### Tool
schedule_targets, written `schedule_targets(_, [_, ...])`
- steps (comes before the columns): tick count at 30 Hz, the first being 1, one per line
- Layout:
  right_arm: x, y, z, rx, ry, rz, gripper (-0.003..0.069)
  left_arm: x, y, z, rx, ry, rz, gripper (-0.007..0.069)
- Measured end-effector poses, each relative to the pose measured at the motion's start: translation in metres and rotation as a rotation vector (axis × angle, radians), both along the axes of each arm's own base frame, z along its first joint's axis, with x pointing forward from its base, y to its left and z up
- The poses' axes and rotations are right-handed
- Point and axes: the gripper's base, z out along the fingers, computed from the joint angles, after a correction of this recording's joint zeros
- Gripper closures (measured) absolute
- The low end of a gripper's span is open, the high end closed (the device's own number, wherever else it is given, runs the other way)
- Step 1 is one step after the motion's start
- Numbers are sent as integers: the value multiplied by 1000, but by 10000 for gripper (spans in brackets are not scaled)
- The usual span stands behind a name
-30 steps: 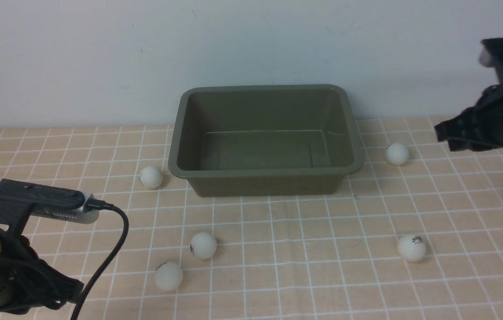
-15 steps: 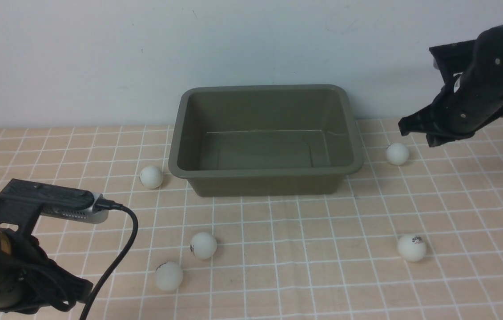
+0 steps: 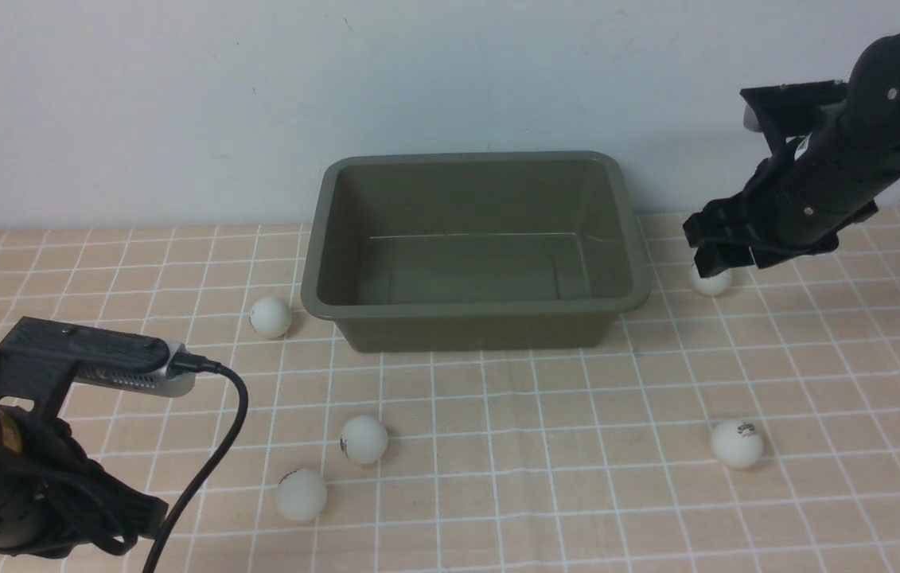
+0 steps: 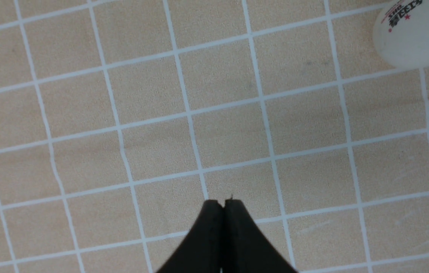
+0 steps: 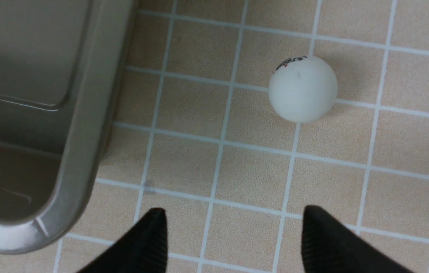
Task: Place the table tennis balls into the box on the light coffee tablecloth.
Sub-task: 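Reach for and grasp a ping pong ball on the table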
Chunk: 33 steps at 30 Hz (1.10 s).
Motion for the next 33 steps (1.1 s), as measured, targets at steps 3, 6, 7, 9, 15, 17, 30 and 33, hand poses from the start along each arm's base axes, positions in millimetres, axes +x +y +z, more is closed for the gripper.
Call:
schedule_targets(3, [4,0,1,4,-38,-3,86,0,0,0,0,0,0,693])
schedule_targets(6, [12,1,-1,11,-92,-18,37,0,0,0,0,0,0,693])
schedule_targets(7, [15,1,-3,12,-97,-25,34,0,0,0,0,0,0,693])
schedule_targets(9, [22,1,-7,7,-95,-44,30,0,0,0,0,0,0,693])
schedule_targets(15, [48,-9,-24,-33,-64,-91,32,0,0,0,0,0,0,693])
schedule_targets(17, [57,-11,-28,-50,-55,-95,36,0,0,0,0,0,0,693])
schedule_targets(30, [86,-10,-66,-66,49,-95,63,0,0,0,0,0,0,693])
schedule_targets(33, [86,-10,-74,-71,68,-91,68,0,0,0,0,0,0,693])
